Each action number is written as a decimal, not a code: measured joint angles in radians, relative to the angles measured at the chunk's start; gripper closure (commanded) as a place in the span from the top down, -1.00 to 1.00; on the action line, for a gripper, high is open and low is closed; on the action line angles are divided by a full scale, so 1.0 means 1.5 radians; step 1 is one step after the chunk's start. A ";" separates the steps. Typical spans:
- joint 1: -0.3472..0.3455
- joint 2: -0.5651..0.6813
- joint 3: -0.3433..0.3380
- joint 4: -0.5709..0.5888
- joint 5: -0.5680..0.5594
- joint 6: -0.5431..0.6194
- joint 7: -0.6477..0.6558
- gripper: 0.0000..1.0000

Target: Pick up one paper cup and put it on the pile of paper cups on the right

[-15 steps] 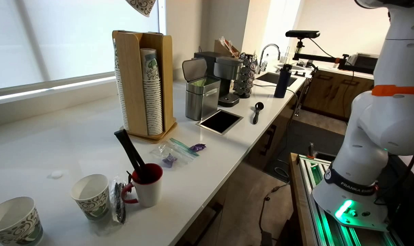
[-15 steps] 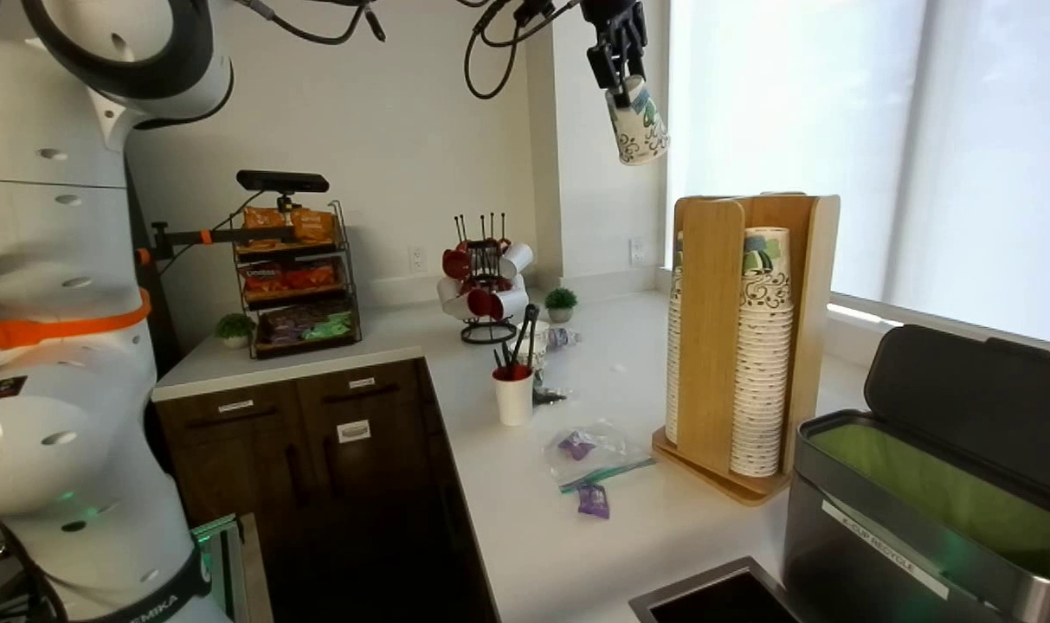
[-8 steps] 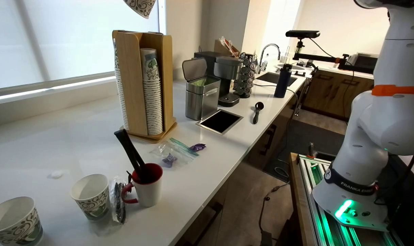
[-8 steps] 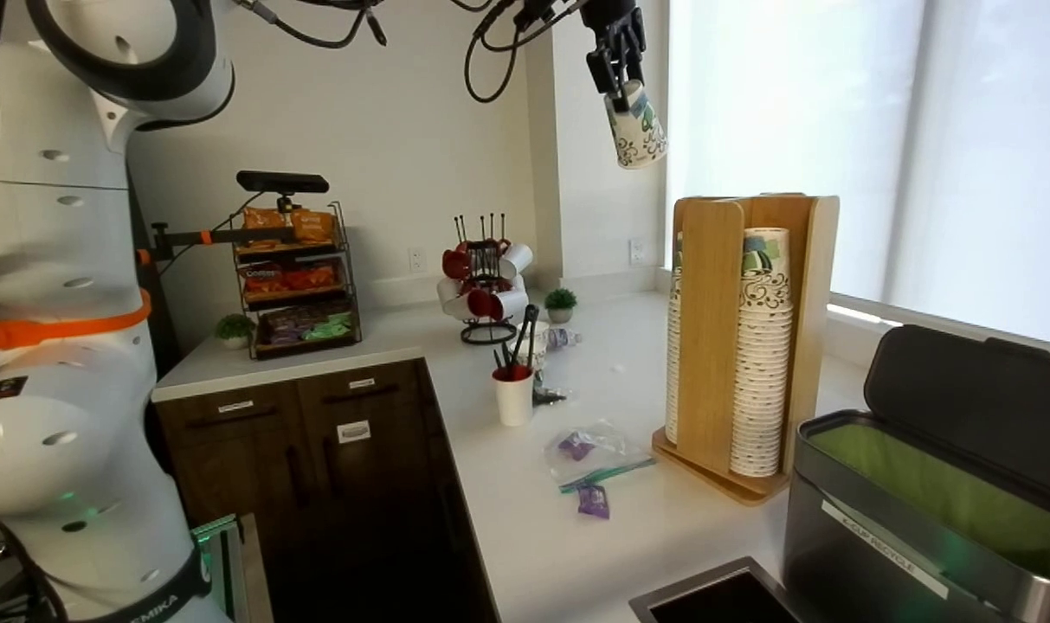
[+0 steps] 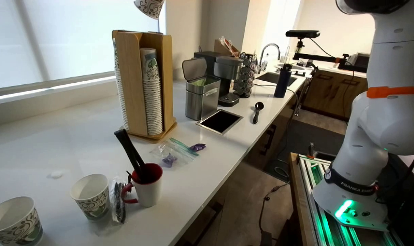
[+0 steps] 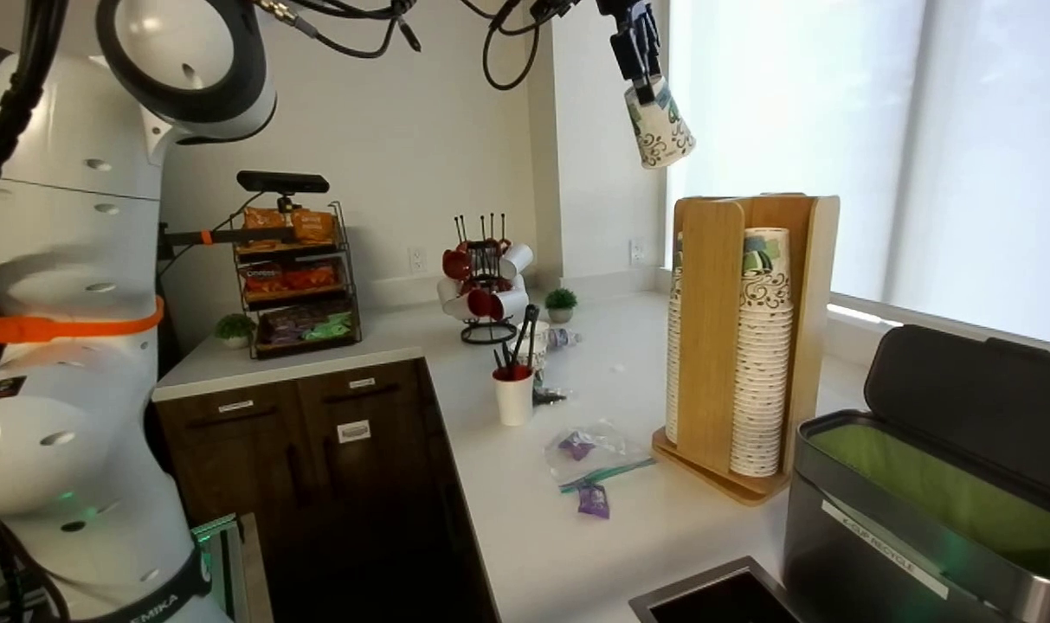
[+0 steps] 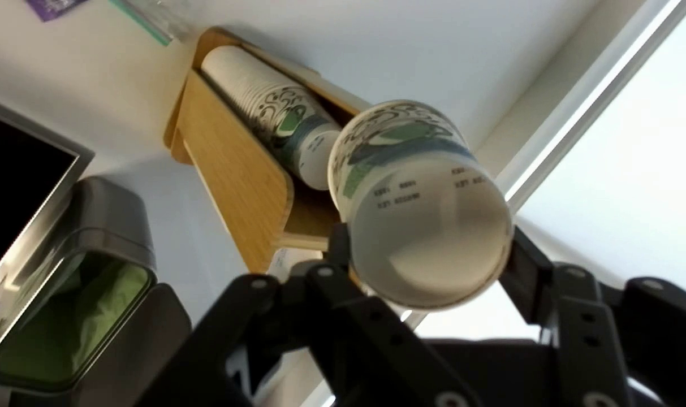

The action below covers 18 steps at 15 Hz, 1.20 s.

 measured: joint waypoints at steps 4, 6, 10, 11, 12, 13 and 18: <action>0.000 0.034 -0.003 0.045 -0.014 -0.018 -0.002 -0.20; 0.000 0.034 -0.003 0.046 -0.014 -0.019 -0.002 -0.20; -0.002 0.060 -0.006 0.061 -0.014 -0.035 0.014 -0.20; -0.004 0.072 -0.008 0.071 -0.013 -0.035 0.024 -0.20; -0.006 0.084 -0.008 0.083 -0.013 -0.035 0.034 -0.20; -0.008 0.096 -0.008 0.096 -0.012 -0.035 0.045 -0.20; -0.013 0.138 -0.011 0.147 -0.013 -0.035 0.086 -0.20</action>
